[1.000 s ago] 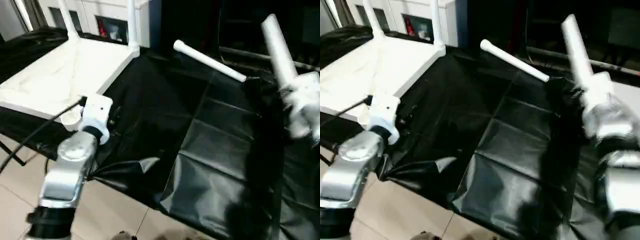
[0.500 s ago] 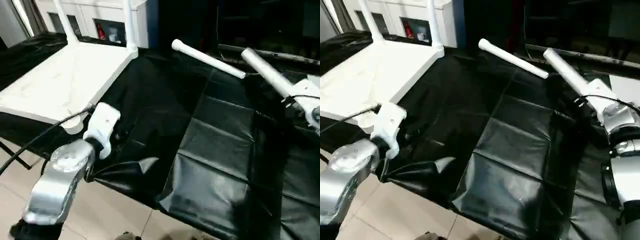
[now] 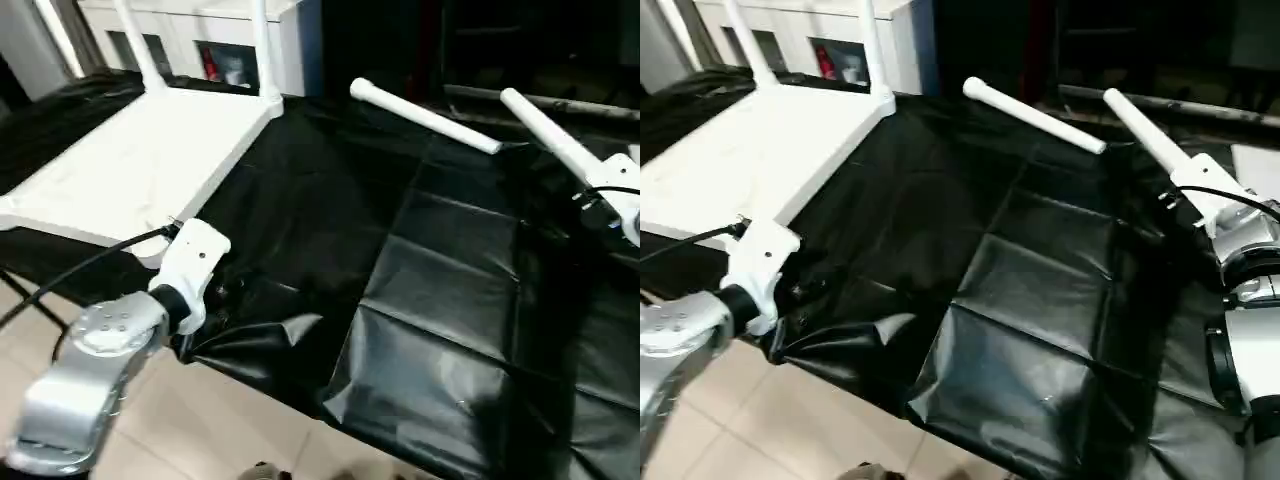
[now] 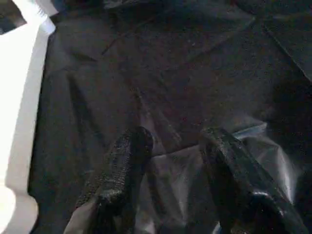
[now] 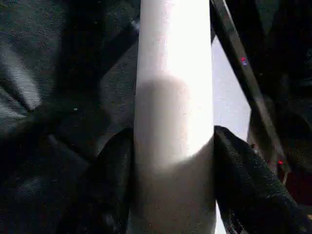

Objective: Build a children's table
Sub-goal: Pick table leg

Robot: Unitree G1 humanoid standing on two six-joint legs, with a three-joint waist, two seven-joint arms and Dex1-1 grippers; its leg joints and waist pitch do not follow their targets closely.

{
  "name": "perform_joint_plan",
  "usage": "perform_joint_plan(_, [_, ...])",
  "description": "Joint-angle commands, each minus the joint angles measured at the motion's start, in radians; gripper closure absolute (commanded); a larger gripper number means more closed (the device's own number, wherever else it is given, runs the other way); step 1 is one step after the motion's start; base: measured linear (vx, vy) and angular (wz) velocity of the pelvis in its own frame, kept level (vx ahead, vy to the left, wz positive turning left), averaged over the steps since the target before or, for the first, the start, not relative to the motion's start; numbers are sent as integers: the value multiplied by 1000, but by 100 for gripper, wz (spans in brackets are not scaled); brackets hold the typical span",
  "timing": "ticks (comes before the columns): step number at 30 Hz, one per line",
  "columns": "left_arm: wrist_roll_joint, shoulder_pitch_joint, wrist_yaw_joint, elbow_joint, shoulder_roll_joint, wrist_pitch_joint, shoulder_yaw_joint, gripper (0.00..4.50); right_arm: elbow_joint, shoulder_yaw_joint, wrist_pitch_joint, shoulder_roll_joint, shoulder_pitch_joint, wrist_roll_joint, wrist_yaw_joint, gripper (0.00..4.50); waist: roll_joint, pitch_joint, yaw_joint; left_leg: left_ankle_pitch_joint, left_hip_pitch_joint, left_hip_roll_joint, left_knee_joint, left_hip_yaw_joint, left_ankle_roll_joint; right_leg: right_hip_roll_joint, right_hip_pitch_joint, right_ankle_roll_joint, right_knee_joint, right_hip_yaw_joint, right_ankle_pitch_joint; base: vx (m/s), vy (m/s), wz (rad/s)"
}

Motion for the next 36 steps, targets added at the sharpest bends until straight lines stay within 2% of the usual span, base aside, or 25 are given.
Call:
perform_joint_plan(1, [-31, -17, -31, -52, 21, 19, 34, 237, -3, -1, -14, -11, 7, -9, -22, 261, -10, -51, 10, -345, 14, 15, -69, -9, 35, -39, 39, -236, -89, 13, -349, 0, 0, 0])
perform_joint_plan(2, [-39, -20, -37, -63, 24, 20, 38, 237, -2, -1, -14, -12, 7, -9, -24, 261, -12, -53, 11, -343, 15, 14, -68, -10, 33, -40, 41, -236, -86, 13, -345, 0, 0, 0])
perform_joint_plan(3, [-58, -25, -50, -86, 30, 35, 45, 237, -1, 0, -16, -14, 8, -12, -31, 261, 6, -50, 18, -346, 14, 14, -69, -14, 33, -41, 39, -237, -82, 13, -342, 0, 0, 0])
perform_joint_plan(4, [-73, -30, -65, -108, 41, 49, 50, 237, 0, 3, -19, -15, 8, -16, -37, 261, 13, -47, 20, -365, 15, 13, -69, -14, 30, -41, 39, -235, -84, 12, -354, 0, 0, 0])
perform_joint_plan(5, [-83, -35, -79, -122, 52, 59, 53, 237, 0, 6, -20, -15, 9, -20, -39, 261, 6, -48, 21, -364, 15, 13, -70, -13, 30, -40, 40, -235, -86, 12, -352, 0, 0, 0])
perform_joint_plan(7, [-99, -41, -94, -145, 75, 78, 58, 237, 2, 10, -21, -17, 9, -28, -42, 261, 14, -44, 27, -338, 9, 11, -68, -14, 44, -43, 42, -237, -82, 13, -345, 0, 0, 0])
perform_joint_plan(8, [-105, -47, -101, -147, 87, 83, 64, 237, 3, 12, -21, -18, 6, -34, -42, 261, 15, -41, 26, -336, 8, 10, -68, -13, 48, -42, 40, -234, -85, 13, -355, 0, 0, 0])
perform_joint_plan(9, [-109, -48, -104, -150, 96, 88, 70, 237, 3, 13, -21, -20, 4, -38, -42, 261, 12, -43, 26, -324, 7, 9, -66, -12, 53, -42, 42, -232, -85, 13, -357, 0, 0, 0])
perform_joint_plan(10, [-113, -50, -109, -151, 105, 93, 74, 237, 3, 21, -22, -22, 1, -49, -40, 261, 19, -40, 28, -295, 5, 6, -65, -11, 64, -40, 40, -227, -86, 13, -360, 0, 0, 0])
perform_joint_plan(12, [-117, -51, -112, -152, 112, 97, 78, 237, 4, 27, -23, -24, -2, -55, -38, 261, 21, -44, 30, -266, 4, 7, -63, -12, 70, -40, 41, -228, -84, 13, -347, 0, 0, 0])
perform_joint_plan(13, [-129, -48, -117, -159, 123, 110, 85, 237, 5, 36, -21, -29, -16, -68, -35, 261, 21, -45, 31, -222, -1, 6, -60, -11, 83, -39, 41, -233, -81, 13, -314, 0, 0, 0])
perform_joint_plan(14, [-129, -48, -117, -160, 124, 111, 85, 237, 5, 37, -21, -29, -17, -68, -35, 261, 23, -47, 32, -209, -2, 6, -59, -12, 87, -38, 41, -235, -79, 13, -303, 0, 0, 0])
perform_joint_plan(15, [-137, -44, -118, -167, 128, 121, 89, 237, 6, 40, -20, -32, -28, -75, -33, 261, 23, -53, 33, -174, -2, 7, -54, -11, 94, -37, 40, -241, -75, 12, -265, 0, 0, 0])
perform_joint_plan(16, [-140, -43, -117, -169, 130, 127, 91, 237, 6, 46, -19, -34, -32, -82, -32, 261, 25, -52, 32, -154, -6, 7, -52, -10, 107, -33, 36, -253, -74, 11, -227, 0, 0, 0])
perform_joint_plan(18, [-143, -38, -116, -176, 131, 133, 93, 237, 6, 52, -20, -36, -34, -90, -31, 261, 25, -45, 30, -190, -8, 8, -56, -11, 111, -34, 36, -253, -76, 9, -254, 0, 0, 0])
perform_joint_plan(19, [-146, -35, -115, -179, 133, 135, 93, 237, 6, 52, -20, -37, -37, -93, -31, 261, 24, -43, 29, -216, -5, 10, -58, -12, 106, -34, 35, -245, -79, 9, -279, 0, 0, 0])
perform_joint_plan(24, [-165, -9, -118, -203, 147, 157, 101, 237, 8, 90, -17, -48, -65, -141, -25, 261, 16, -35, 25, -262, -4, 10, -64, -11, 89, -35, 30, -225, -84, 12, -334, 0, 0, 0])
perform_joint_plan(26, [-167, -6, -117, -206, 147, 160, 102, 237, 8, 98, -17, -49, -68, -149, -21, 261, 17, -32, 25, -282, -1, 10, -65, -11, 82, -36, 27, -214, -86, 14, -362, 0, 0, 0])
perform_joint_plan(27, [-173, -2, -114, -213, 149, 167, 103, 237, 9, 116, -19, -52, -71, -168, -13, 261, 10, -28, 23, -295, 0, 10, -68, -11, 73, -36, 27, -203, -88, 15, -384, 0, 0, 0])
perform_joint_plan(28, [-176, 1, -114, -216, 151, 171, 103, 237, 9, 126, -20, -53, -73, -180, -7, 261, 13, -28, 24, -296, 0, 11, -70, -12, 66, -36, 26, -203, -87, 15, -378, 0, 0, 0])
perform_joint_plan(30, [-181, 5, -118, -219, 153, 175, 104, 237, 10, 142, -22, -55, -76, -195, 3, 261, 12, -27, 24, -293, -2, 12, -71, -13, 64, -36, 27, -208, -85, 15, -358, 0, 0, 0])
perform_joint_plan(31, [-185, 9, -119, -224, 155, 179, 104, 237, 10, 153, -21, -57, -78, -207, 14, 261, 10, -26, 24, -292, -3, 12, -71, -12, 64, -36, 27, -210, -85, 16, -352, 0, 0, 0])
perform_joint_plan(32, [-189, 11, -118, -227, 156, 182, 104, 237, 11, 157, -20, -57, -78, -211, 22, 261, 3, -26, 25, -282, -4, 11, -70, -12, 68, -36, 29, -214, -83, 17, -342, 0, 0, 0])
perform_joint_plan(34, [-193, 14, -116, -231, 158, 184, 105, 237, 11, 159, -17, -57, -78, -214, 31, 261, 7, -25, 25, -269, -2, 12, -69, -11, 74, -37, 28, -222, -83, 18, -329, 0, 0, 0])
perform_joint_plan(36, [-199, 20, -116, -238, 159, 189, 104, 237, 12, 166, -13, -58, -77, -217, 40, 261, 6, -24, 25, -270, -3, 12, -69, -11, 77, -36, 29, -228, -83, 18, -319, 0, 0, 0])
